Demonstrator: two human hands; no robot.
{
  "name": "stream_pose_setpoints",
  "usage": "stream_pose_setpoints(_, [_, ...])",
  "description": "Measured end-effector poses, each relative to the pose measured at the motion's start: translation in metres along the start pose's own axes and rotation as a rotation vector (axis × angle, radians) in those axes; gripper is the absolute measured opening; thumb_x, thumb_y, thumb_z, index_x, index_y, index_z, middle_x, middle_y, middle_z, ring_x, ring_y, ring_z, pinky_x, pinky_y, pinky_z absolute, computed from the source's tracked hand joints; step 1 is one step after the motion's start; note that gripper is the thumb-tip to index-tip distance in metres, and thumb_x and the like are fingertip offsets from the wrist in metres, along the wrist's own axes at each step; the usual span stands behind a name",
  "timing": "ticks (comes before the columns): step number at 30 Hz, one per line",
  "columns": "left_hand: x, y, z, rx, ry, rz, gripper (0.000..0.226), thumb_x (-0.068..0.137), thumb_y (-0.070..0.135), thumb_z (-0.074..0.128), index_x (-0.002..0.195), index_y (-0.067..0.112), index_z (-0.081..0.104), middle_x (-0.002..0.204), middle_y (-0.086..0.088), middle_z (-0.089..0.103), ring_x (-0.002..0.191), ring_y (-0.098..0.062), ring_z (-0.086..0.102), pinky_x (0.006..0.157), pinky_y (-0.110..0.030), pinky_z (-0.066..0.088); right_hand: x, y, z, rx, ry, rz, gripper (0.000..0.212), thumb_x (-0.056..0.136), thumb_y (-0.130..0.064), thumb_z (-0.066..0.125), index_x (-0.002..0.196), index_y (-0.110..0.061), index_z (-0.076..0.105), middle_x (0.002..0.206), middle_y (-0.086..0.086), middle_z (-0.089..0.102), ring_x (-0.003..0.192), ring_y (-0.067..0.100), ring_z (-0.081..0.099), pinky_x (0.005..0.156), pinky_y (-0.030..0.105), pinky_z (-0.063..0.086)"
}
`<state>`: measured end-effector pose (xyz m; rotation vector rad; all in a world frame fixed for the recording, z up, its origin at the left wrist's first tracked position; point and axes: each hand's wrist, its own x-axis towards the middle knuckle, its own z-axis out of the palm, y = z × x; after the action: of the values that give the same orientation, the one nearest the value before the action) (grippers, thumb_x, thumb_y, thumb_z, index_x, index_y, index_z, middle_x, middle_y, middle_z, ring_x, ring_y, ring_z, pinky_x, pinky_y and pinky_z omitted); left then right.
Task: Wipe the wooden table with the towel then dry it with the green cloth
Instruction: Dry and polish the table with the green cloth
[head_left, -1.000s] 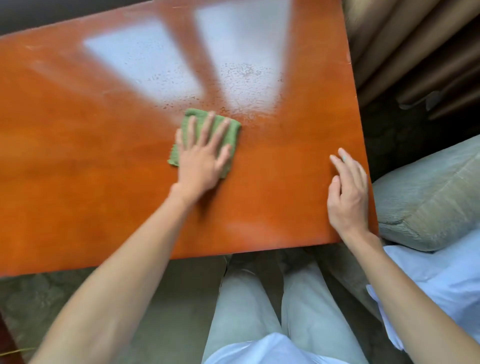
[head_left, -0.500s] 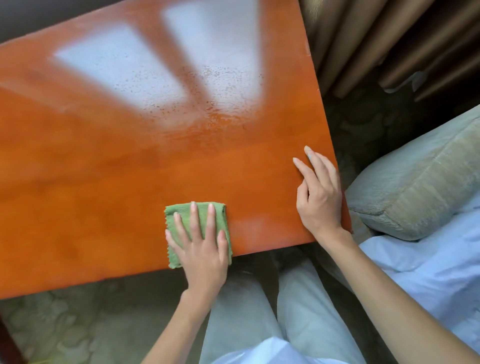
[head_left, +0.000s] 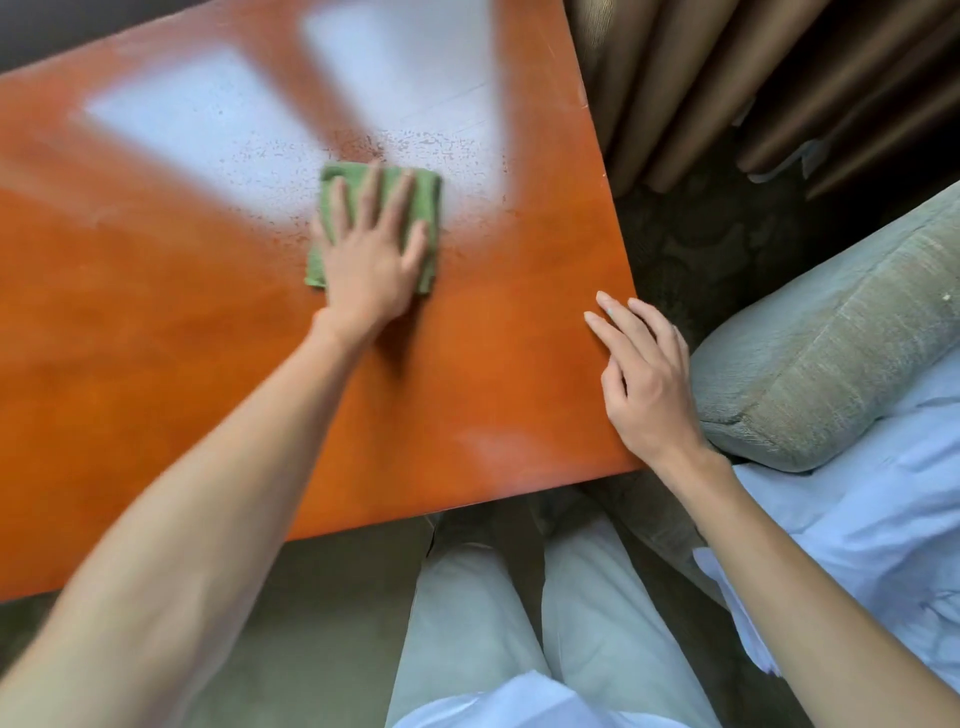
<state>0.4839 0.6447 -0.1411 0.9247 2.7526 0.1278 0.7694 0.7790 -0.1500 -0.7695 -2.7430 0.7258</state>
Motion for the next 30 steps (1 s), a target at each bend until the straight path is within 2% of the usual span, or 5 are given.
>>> stream_pose_setpoints(7, [-0.107,-0.048,0.017,0.011,0.12,-0.204,0.056,0.102,0.043,0.029,0.156,0.027,0.031,0.165,-0.006,0.02,0.149,-0.043,0.017,0.116,-0.063,0.016,-0.017,0.014,0.0,0.15,0.011,0.062,0.053,0.092,0.009,0.044,0.141,-0.01,0.053,0.153,0.003,0.044,0.135,0.026,0.043,0.115,0.025,0.03])
stream_pose_setpoints(15, [-0.234,0.099,0.072,0.005,-0.014,0.342,0.055,0.103,0.048,0.031,0.156,0.035,0.028,0.166,-0.003,0.021,0.152,-0.04,0.012,0.117,-0.067,0.013,-0.01,0.016,0.0,0.366,0.109,0.093,0.044,0.095,0.011,0.04,0.133,0.0,0.057,0.147,0.01,0.049,0.136,0.013,0.045,0.112,0.034,0.039])
stream_pose_setpoints(20, [-0.176,0.181,0.073,-0.022,-0.019,0.542,0.053,0.103,0.05,0.034,0.152,0.029,0.037,0.163,-0.001,0.03,0.153,-0.035,0.012,0.12,-0.062,0.01,-0.008,0.025,-0.014,0.645,0.203,0.375,0.041,0.1,0.002,0.034,0.136,-0.004,0.053,0.143,0.004,0.052,0.126,0.022,0.058,0.103,0.026,0.047])
stream_pose_setpoints(25, [-0.063,0.175,0.048,0.016,0.036,0.599,0.05,0.1,0.052,0.038,0.143,0.032,0.053,0.159,0.001,0.037,0.152,-0.03,0.02,0.121,-0.057,0.01,0.016,0.026,-0.019,0.644,0.066,0.51,0.042,0.105,-0.01,0.038,0.147,-0.011,0.041,0.15,0.006,0.046,0.136,0.014,0.045,0.111,0.021,0.038])
stream_pose_setpoints(30, [0.032,0.101,0.016,-0.004,0.11,0.262,0.056,0.099,0.051,0.033,0.153,0.036,0.036,0.163,0.002,0.028,0.152,-0.03,0.019,0.121,-0.055,0.013,0.036,0.008,-0.004,0.503,-0.085,0.433,0.048,0.104,-0.018,0.041,0.152,-0.018,0.032,0.155,0.0,0.038,0.133,0.002,0.038,0.104,0.001,0.026])
